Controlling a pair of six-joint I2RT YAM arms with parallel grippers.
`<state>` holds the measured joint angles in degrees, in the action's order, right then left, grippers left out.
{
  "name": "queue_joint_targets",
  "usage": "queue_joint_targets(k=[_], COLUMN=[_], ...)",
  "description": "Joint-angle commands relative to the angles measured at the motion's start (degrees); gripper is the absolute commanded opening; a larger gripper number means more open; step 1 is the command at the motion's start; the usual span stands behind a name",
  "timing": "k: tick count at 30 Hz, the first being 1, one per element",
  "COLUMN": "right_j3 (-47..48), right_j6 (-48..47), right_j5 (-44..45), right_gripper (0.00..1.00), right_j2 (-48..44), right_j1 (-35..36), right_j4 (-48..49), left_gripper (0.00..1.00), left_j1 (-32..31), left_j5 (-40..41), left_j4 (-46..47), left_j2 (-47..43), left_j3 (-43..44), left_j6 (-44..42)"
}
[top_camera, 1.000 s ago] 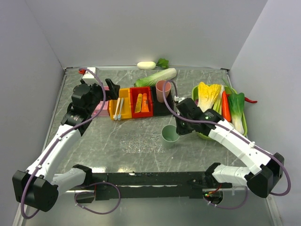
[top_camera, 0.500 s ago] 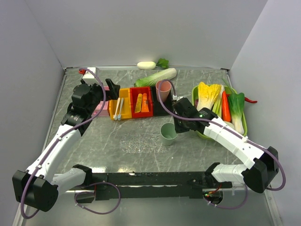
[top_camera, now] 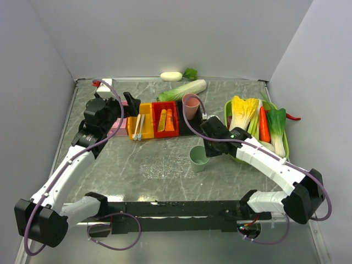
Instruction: Prepare toiletry sets of a toothbrush and toothpaste on the tray
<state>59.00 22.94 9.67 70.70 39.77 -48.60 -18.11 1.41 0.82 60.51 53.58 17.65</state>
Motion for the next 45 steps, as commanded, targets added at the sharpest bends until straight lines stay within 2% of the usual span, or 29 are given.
queue_joint_targets(k=[1, 26, 29, 30, 35, 45], right_j3=[-0.03, -1.17, -0.91, -0.91, -0.64, 0.23], right_j6=[0.97, 1.67, 1.76, 1.85, 2.02, 2.37], right_j5=[1.31, 1.49, 1.93, 2.1, 2.02, 2.19], right_gripper=[0.0, 0.0, 0.08, 0.15, 0.3, 0.5], right_j2=[0.49, 1.73, 1.64, 1.64, 1.55, 0.94], right_j1=[0.31, 0.31, 0.4, 0.4, 0.31, 0.4], right_j4=[1.75, 1.67, 1.31, 1.23, 1.23, 1.14], left_gripper=[0.98, 0.98, 0.98, 0.98, 0.98, 0.98], left_j1=[-0.26, -0.44, -0.52, -0.52, -0.44, -0.44], left_j5=[0.26, 0.44, 0.35, 0.35, 0.44, 0.52], left_j4=[2.17, 1.99, 1.91, 1.9, 1.99, 1.91], left_j2=[-0.83, -1.01, -1.01, -1.01, -1.01, -1.1], left_j3=[-0.32, -0.14, -0.06, -0.06, -0.06, -0.06], left_j6=[-0.51, -0.51, -0.51, -0.51, -0.51, -0.6])
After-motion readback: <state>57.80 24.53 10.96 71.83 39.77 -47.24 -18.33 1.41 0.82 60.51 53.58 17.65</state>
